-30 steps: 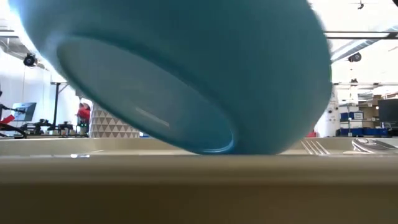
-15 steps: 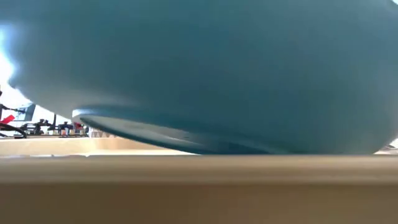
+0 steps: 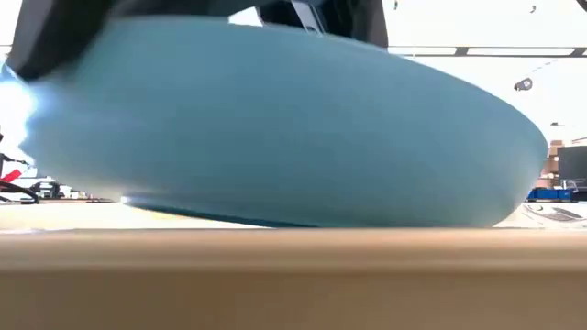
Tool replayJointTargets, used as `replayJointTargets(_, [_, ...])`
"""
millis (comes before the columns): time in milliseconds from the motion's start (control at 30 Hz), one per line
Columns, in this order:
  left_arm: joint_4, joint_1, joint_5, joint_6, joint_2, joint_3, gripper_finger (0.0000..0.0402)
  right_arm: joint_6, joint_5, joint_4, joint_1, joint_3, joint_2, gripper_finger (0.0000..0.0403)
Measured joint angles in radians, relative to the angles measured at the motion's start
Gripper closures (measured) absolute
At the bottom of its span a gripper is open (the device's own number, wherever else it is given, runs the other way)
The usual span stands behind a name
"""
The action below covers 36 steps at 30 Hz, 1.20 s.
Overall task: Pick and place plate/cup/fork/spoon on tray
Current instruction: Put the blue plate on the gray tray to the left of the light pink fork
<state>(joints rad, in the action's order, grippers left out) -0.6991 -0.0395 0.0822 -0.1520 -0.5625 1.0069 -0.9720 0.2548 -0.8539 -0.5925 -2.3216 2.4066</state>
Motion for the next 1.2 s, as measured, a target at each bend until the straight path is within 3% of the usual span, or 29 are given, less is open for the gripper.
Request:
replayJointTargets(333, [0.0,0.0,0.0,0.0,0.0,0.0,0.0402,-0.019,-0.045,0.08,0.004,0.085,0.001,0.0394])
replayJointTargets(1200, [0.0,0.0,0.0,-0.003,0.0,0.0,0.0402,0.014,-0.053,0.182,0.017,0.101,0.001,0.0394])
